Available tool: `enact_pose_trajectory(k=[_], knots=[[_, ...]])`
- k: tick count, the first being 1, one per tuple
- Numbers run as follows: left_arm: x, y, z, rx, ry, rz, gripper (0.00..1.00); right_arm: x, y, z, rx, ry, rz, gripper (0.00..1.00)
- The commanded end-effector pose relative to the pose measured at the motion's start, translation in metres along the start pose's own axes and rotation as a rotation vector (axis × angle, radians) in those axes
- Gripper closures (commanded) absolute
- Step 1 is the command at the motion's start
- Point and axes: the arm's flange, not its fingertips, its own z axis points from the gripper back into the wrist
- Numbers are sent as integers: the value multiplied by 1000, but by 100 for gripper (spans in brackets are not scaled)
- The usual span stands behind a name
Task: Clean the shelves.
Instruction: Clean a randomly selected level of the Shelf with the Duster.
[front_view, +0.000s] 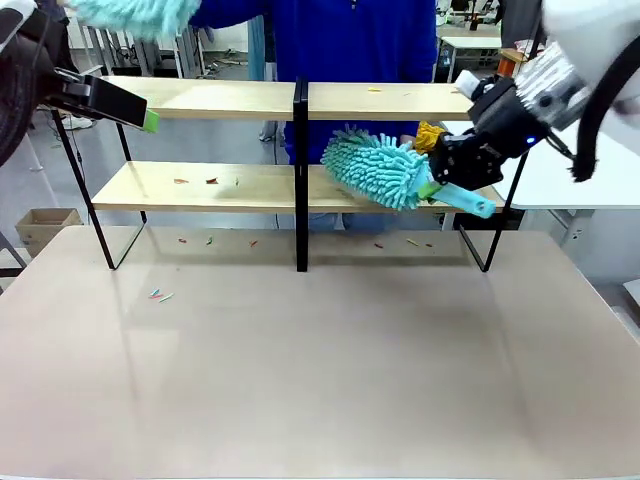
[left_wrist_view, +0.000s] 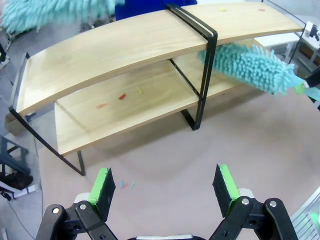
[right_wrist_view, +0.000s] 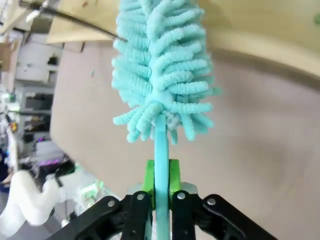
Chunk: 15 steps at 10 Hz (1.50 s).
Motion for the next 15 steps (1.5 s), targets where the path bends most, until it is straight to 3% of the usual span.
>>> enact_pose_trajectory(k=[1, 2, 3, 4, 9, 10, 11, 13, 15], knots=[[0, 0, 0, -1, 0, 0, 0, -15, -1, -24, -123, -147, -5, 87], [0, 0, 0, -1, 0, 0, 0, -22, 0, -31, -145, -219, -34, 87], [0, 0, 0, -1, 0, 0, 0, -30, 0, -38, -195, -213, -24, 87], [0, 0, 0, -1, 0, 0, 0, -35, 0, -44, -182, -155, -16, 87], [0, 0, 0, -1, 0, 0, 0, -39, -1, -51, -211, -94, -38, 87], [0, 0, 0, -1, 0, 0, 0, -38, -3, -48, -224, -97, -105, 87], [0, 0, 0, -1, 0, 0, 0, -38, -7, -41, -310, -112, -260, 87], [0, 0, 0, -1, 0, 0, 0, -44, -13, -28, -467, -138, -427, 87], [0, 0, 0, -1, 0, 0, 0, -46, -25, -12, -621, -230, -545, 87]])
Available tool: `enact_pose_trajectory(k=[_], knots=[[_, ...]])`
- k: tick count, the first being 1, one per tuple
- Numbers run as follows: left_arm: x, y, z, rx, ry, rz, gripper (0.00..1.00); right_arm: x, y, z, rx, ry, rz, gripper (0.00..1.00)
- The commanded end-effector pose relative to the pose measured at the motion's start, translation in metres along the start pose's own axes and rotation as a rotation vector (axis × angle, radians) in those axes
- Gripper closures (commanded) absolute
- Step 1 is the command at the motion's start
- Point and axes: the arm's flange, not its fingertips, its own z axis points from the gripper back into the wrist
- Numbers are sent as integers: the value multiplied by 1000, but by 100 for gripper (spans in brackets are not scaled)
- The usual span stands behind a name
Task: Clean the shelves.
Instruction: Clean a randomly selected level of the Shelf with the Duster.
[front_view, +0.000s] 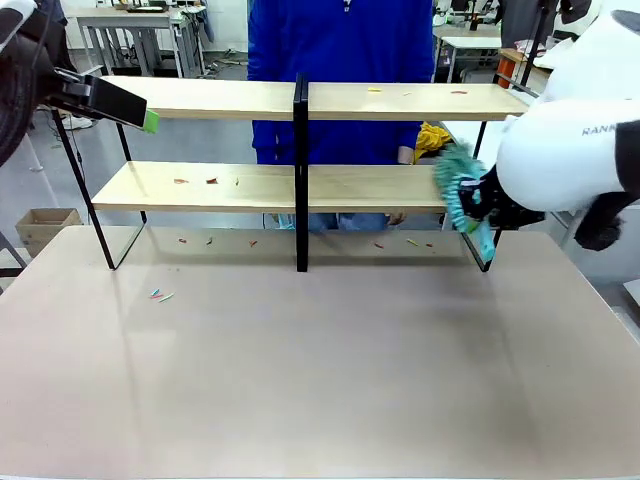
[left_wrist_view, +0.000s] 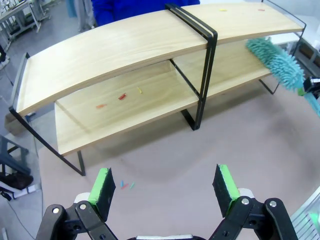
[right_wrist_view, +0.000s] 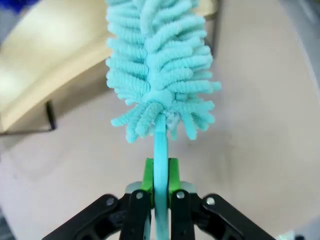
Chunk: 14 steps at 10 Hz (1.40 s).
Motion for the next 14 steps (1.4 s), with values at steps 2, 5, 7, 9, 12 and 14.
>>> enact_pose_trajectory(k=[2, 5, 7, 9, 12, 14], knots=[[0, 1, 0, -1, 0, 1, 0, -9, 14, 9, -75, -47, -19, 87], [0, 1, 0, -1, 0, 1, 0, -15, 24, 6, 44, -12, 84, 87], [0, 1, 0, -1, 0, 1, 0, -18, 26, 11, 162, -12, 166, 87], [0, 1, 0, -1, 0, 1, 0, -17, 22, 22, 464, 286, 299, 87], [0, 1, 0, -1, 0, 1, 0, 12, -37, 55, 632, 658, 590, 87], [0, 1, 0, -1, 0, 1, 0, 41, -116, 99, 727, 643, 759, 87]])
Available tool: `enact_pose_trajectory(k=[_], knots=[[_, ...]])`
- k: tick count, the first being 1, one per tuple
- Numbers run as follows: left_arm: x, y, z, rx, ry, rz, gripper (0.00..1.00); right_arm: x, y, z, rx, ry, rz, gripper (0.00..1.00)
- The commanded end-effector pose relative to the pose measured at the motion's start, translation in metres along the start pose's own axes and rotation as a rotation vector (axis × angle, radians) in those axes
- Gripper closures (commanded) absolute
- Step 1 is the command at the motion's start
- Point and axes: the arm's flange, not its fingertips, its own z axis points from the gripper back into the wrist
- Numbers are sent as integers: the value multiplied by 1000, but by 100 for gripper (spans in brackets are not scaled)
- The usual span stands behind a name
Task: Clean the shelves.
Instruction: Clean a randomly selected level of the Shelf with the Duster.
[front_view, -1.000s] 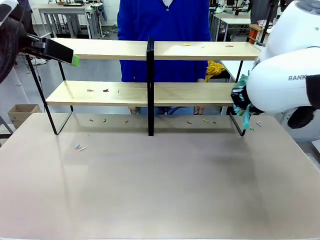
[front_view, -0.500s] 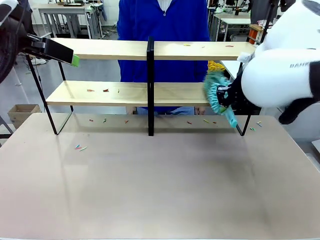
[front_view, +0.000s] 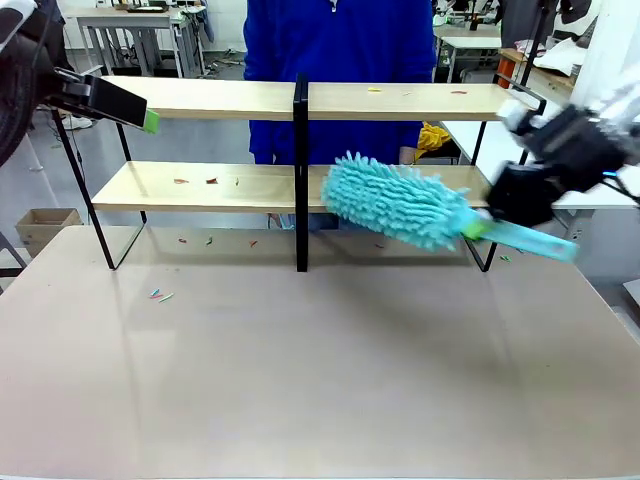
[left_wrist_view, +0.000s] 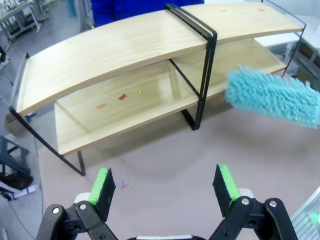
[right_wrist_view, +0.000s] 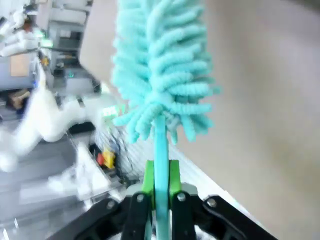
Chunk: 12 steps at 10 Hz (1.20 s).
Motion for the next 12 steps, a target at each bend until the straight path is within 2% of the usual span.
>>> enact_pose_trajectory(k=[1, 2, 4, 6, 7, 8, 9, 10, 12], knots=[[0, 1, 0, -1, 0, 1, 0, -27, -8, 104, 19, 152, 144, 87], [0, 1, 0, -1, 0, 1, 0, -49, -11, 144, 8, 122, 174, 87], [0, 1, 0, -1, 0, 1, 0, -99, 4, 238, 56, -130, 339, 87], [0, 1, 0, -1, 0, 1, 0, -115, 15, 289, 65, -412, 437, 87], [0, 1, 0, -1, 0, 1, 0, -117, 19, 301, 24, -472, 486, 87], [0, 1, 0, -1, 0, 1, 0, -114, 18, 308, -35, -499, 493, 87], [0, 1, 0, -1, 0, 1, 0, -102, 10, 307, -36, -546, 452, 87], [0, 1, 0, -1, 0, 1, 0, -131, 27, 320, 9, -488, 430, 87], [0, 1, 0, -1, 0, 1, 0, -131, 27, 320, 9, -488, 430, 87]])
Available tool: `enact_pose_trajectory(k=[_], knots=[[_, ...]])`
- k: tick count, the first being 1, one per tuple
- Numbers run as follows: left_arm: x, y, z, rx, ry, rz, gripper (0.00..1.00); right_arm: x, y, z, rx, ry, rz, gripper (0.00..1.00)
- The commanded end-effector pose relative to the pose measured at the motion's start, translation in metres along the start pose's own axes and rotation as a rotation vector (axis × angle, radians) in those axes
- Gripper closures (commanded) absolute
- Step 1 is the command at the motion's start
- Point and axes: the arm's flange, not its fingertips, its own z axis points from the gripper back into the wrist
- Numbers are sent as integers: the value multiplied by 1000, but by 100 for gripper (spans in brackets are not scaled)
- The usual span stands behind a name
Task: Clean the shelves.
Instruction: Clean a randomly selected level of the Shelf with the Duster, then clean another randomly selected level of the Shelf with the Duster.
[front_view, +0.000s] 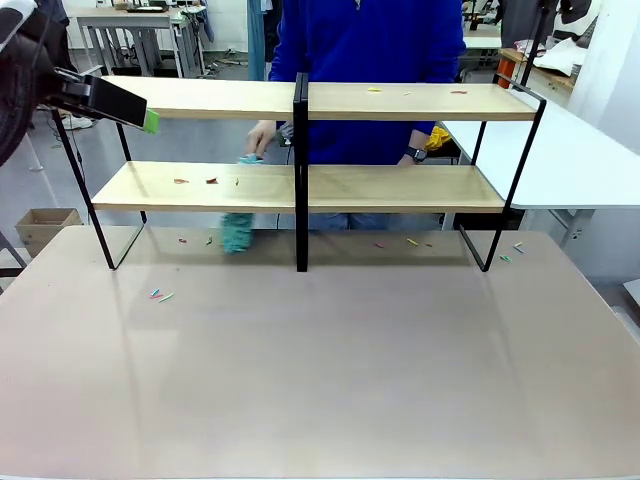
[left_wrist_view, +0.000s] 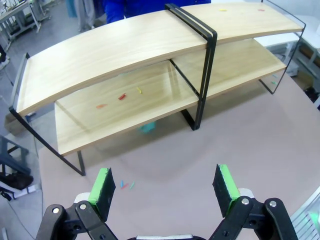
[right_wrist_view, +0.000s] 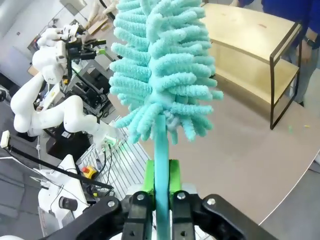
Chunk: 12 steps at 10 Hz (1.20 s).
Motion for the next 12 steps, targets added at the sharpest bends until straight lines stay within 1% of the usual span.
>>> enact_pose_trajectory(k=[1, 12], knots=[[0, 1, 0, -1, 0, 1, 0, 1, 10, 4, 9, -3, 9, 87], [0, 1, 0, -1, 0, 1, 0, 1, 10, 4, 9, -3, 9, 87]])
